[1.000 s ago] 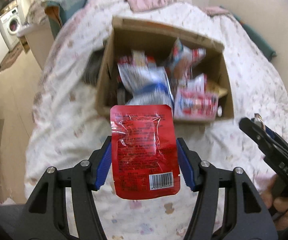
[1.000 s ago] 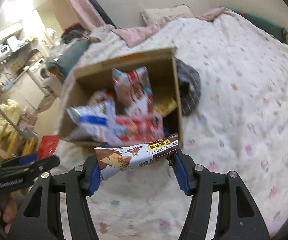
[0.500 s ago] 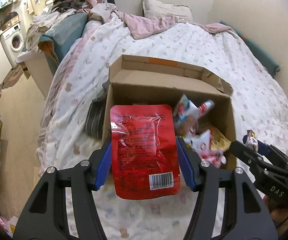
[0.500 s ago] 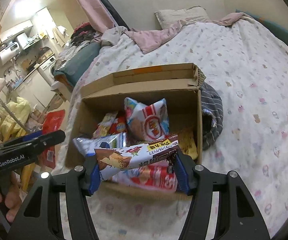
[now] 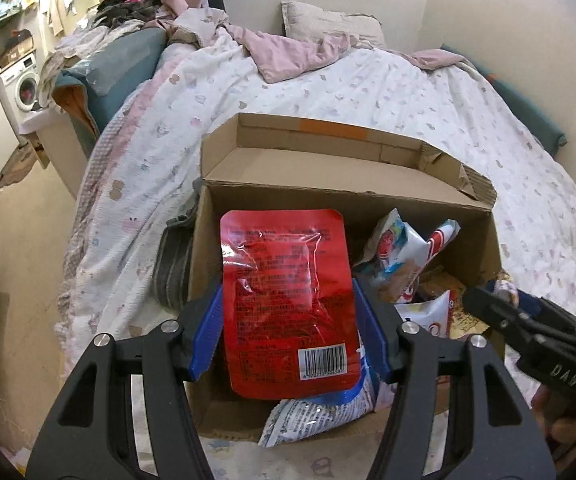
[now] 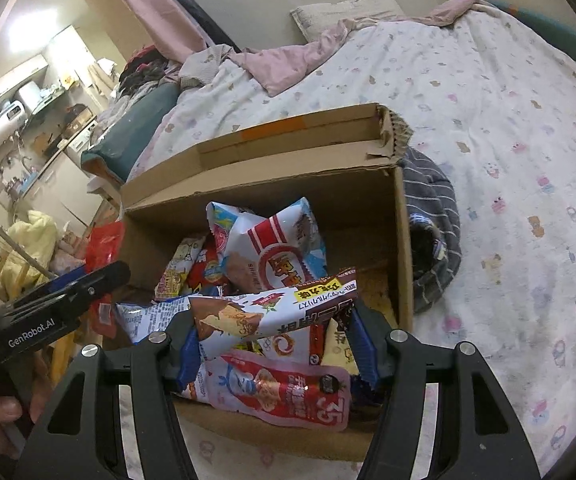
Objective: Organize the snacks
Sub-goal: 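Lower into the box and open both tools to drop the red packet and chocolate bar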
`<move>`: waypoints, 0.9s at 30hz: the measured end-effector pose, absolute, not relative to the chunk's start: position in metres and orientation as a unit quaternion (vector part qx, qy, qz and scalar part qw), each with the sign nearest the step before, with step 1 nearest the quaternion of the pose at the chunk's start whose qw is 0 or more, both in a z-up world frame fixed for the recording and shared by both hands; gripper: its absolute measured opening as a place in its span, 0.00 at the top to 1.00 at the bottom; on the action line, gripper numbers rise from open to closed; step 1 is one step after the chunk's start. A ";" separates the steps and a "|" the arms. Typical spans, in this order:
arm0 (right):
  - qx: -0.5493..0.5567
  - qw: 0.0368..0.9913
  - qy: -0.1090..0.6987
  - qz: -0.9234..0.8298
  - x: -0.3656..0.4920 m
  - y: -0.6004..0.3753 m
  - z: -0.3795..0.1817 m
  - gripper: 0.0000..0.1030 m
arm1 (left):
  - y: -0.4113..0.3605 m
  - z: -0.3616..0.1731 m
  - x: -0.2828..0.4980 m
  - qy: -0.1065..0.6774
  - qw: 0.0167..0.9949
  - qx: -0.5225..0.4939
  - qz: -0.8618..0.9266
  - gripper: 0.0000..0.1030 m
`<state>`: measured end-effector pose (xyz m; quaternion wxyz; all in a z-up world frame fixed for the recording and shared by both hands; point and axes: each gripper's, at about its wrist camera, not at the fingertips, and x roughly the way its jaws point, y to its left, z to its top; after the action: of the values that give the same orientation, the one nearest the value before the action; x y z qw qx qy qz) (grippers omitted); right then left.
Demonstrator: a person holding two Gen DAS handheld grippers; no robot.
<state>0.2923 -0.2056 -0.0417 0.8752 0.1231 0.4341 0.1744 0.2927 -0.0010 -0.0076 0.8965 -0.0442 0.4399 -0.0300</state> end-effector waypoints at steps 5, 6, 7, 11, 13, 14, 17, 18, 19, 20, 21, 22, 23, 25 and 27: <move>0.123 0.870 0.441 0.185 0.292 -0.197 -0.046 0.35 | 0.005 -0.006 0.297 0.436 0.898 -0.059 -0.023 0.44; 0.127 0.868 0.442 0.188 0.293 -0.196 -0.047 0.35 | 0.005 -0.006 0.297 0.436 0.898 -0.062 -0.024 0.44; 0.128 0.867 0.442 0.190 0.293 -0.196 -0.047 0.34 | 0.005 -0.006 0.298 0.437 0.897 -0.062 -0.025 0.44; 0.131 0.866 0.445 0.187 0.294 -0.197 -0.048 0.33 | 0.005 -0.008 0.298 0.443 0.893 -0.070 -0.030 0.44; 0.137 0.865 0.446 0.187 0.294 -0.199 -0.048 0.32 | 0.002 -0.007 0.298 0.440 0.895 -0.064 -0.031 0.44; 0.139 0.865 0.444 0.186 0.294 -0.199 -0.048 0.32 | 0.001 -0.007 0.297 0.439 0.896 -0.061 -0.030 0.43; 0.141 0.867 0.442 0.181 0.294 -0.203 -0.047 0.28 | 0.001 -0.007 0.297 0.440 0.895 -0.062 -0.030 0.43; 0.138 0.869 0.441 0.178 0.294 -0.203 -0.046 0.27 | 0.002 -0.007 0.297 0.441 0.894 -0.065 -0.031 0.43; 0.136 0.870 0.440 0.177 0.293 -0.204 -0.047 0.27 | 0.002 -0.008 0.297 0.442 0.894 -0.067 -0.031 0.43; 0.135 0.870 0.439 0.177 0.293 -0.204 -0.047 0.27 | 0.002 -0.008 0.297 0.443 0.893 -0.069 -0.031 0.43; 0.135 0.869 0.440 0.179 0.293 -0.204 -0.048 0.27 | 0.002 -0.008 0.297 0.443 0.893 -0.069 -0.030 0.43; 0.137 0.869 0.441 0.180 0.293 -0.205 -0.048 0.26 | 0.002 -0.008 0.297 0.442 0.894 -0.068 -0.030 0.43; 0.138 0.869 0.441 0.180 0.293 -0.205 -0.048 0.26 | 0.002 -0.008 0.297 0.443 0.894 -0.068 -0.030 0.43; 0.139 0.871 0.436 0.179 0.293 -0.206 -0.046 0.14 | 0.002 -0.008 0.297 0.444 0.893 -0.069 -0.030 0.43; 0.146 0.874 0.428 0.177 0.291 -0.209 -0.044 0.06 | 0.004 -0.010 0.298 0.449 0.890 -0.071 -0.031 0.43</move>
<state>0.2909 -0.2091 -0.0440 0.8741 0.1455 0.4282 0.1772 0.2976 0.0037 -0.0097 0.8902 -0.0705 0.4489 -0.0314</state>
